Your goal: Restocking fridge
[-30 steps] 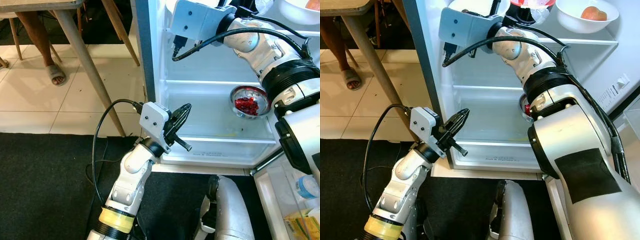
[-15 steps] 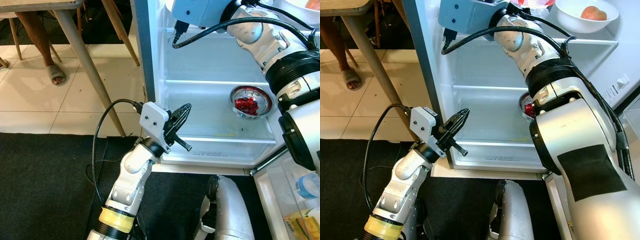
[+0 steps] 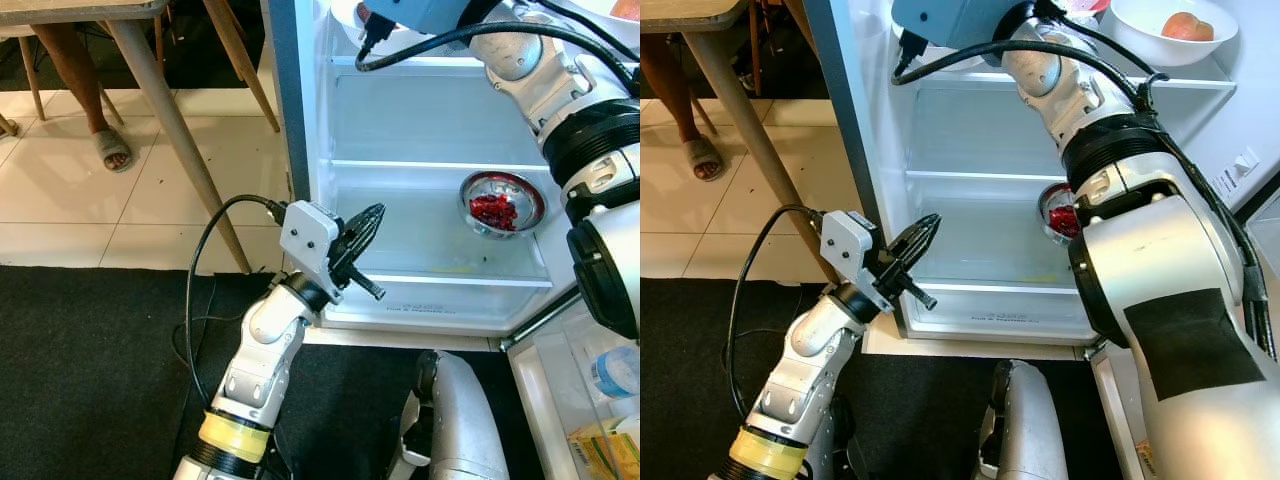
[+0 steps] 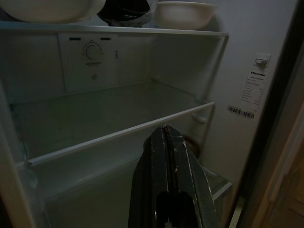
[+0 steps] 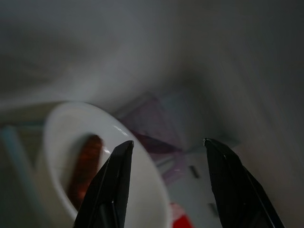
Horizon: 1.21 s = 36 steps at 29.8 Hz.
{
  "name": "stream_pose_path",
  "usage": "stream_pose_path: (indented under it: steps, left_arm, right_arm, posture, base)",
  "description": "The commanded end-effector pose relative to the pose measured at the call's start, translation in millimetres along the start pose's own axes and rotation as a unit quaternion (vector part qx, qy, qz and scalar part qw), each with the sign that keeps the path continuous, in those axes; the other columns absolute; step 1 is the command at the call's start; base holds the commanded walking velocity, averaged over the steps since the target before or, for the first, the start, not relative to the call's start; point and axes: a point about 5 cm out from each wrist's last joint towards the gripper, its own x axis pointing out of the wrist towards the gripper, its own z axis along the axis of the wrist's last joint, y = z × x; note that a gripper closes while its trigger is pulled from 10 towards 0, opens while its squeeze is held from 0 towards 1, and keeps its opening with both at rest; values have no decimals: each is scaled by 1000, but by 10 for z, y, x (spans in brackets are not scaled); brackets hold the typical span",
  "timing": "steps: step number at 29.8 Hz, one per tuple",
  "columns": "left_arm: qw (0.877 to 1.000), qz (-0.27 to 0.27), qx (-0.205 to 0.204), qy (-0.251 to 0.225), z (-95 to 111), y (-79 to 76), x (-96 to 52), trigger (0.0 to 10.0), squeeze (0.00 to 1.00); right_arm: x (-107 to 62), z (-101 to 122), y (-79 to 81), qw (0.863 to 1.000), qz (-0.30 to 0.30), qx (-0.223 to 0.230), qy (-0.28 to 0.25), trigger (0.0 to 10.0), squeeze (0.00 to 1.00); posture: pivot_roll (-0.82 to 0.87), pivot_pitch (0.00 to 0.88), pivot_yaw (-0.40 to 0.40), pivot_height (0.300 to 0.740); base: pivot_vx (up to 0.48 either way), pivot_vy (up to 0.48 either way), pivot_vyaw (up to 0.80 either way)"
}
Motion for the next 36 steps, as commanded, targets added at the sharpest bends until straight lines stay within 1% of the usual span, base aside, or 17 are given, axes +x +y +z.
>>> stream_pose_path:
  steps: [1, 4, 5, 9, 14, 18, 21, 23, 24, 25, 27, 28, 30, 32, 33, 34, 36]
  left_arm:
    - [1000, -5, -6, 2, -29, -22, -3, 10000, 0]
    - [1000, -6, -5, 2, -30, -14, 3, 10000, 0]
    - [1000, -6, -5, 2, -30, -14, 3, 10000, 0]
    - [1000, -8, -4, 1, -32, -1, 16, 10000, 0]
    - [1000, -10, -3, 1, -32, 6, 29, 10000, 0]
    - [1000, -11, -5, 4, -51, 14, 31, 10000, 0]
    - [1000, -9, -12, 21, -161, 5, -16, 10000, 0]
    - [999, -8, -15, 29, -207, -3, -46, 10000, 0]
    - [999, -8, -15, 29, -207, -3, -46, 10000, 0]
    - [999, -7, -16, 34, -235, -7, -71, 10000, 0]
    - [999, -7, -16, 36, -251, -6, -88, 10000, 0]
    - [999, -7, -16, 36, -251, -6, -88, 10000, 0]
    - [999, -5, -14, 36, -247, 6, -98, 10000, 0]
    - [999, -3, -12, 35, -240, 27, -103, 10000, 0]
    - [999, -3, -12, 35, -240, 27, -103, 10000, 0]
    - [999, -1, -11, 34, -241, 40, -104, 10000, 0]
    - [999, -1, -11, 34, -241, 40, -104, 10000, 0]
  right_arm:
    - [-34, -18, -2, 999, 11, 37, -16, 10000, 0]
    - [-91, -54, 11, 994, 37, 96, -40, 10000, 0]
    - [-91, -54, 11, 994, 37, 96, -40, 10000, 0]
    - [-176, -123, 47, 987, 62, 132, -62, 10000, 0]
    - [-269, -215, 54, 982, 69, 161, -72, 10000, 0]
    - [-363, -302, 114, 972, 74, 204, -86, 10000, 0]
    - [-519, -500, 248, 956, 53, 277, -76, 10000, 0]
    - [-610, -598, 337, 946, 42, 313, -69, 10000, 0]
    - [-610, -598, 337, 946, 42, 313, -69, 10000, 0]
    - [-716, -687, 419, 935, 31, 347, -67, 10000, 0]
    - [-825, -763, 472, 923, 16, 379, -67, 10000, 0]
    - [-825, -763, 472, 923, 16, 379, -67, 10000, 0]
    - [-938, -835, 488, 910, -4, 408, -67, 10000, 0]
    - [-1040, -885, 488, 901, -23, 427, -68, 10000, 0]
    - [-1040, -885, 488, 901, -23, 427, -68, 10000, 0]
    - [-1107, -903, 488, 895, -34, 439, -72, 10000, 0]
    - [-1107, -903, 488, 895, -34, 439, -72, 10000, 0]
  posture:
    - [-62, 275, 2, 517]
    - [-63, 270, 6, 517]
    - [-63, 270, 6, 517]
    - [-62, 261, 12, 517]
    - [-60, 248, 17, 517]
    - [-60, 243, 16, 517]
    - [-63, 232, 15, 517]
    - [-64, 230, 16, 517]
    - [-64, 230, 16, 517]
    - [-61, 225, 19, 517]
    - [-60, 224, 18, 517]
    - [-60, 224, 18, 517]
    - [-57, 219, 16, 517]
    - [-56, 216, 15, 517]
    - [-56, 216, 15, 517]
    - [-55, 214, 14, 517]
    - [-55, 214, 14, 517]
  base:
    - [0, 0, 0]
    - [0, 0, 0]
    - [0, 0, 0]
    - [0, 0, 0]
    - [0, 0, 0]
    - [0, 0, 0]
    - [0, 0, 0]
    - [0, 0, 0]
    - [0, 0, 0]
    - [0, 0, 0]
    - [0, 0, 0]
    - [0, 0, 0]
    - [0, 0, 0]
    - [0, 0, 0]
    - [0, 0, 0]
    - [0, 0, 0]
    - [0, 0, 0]
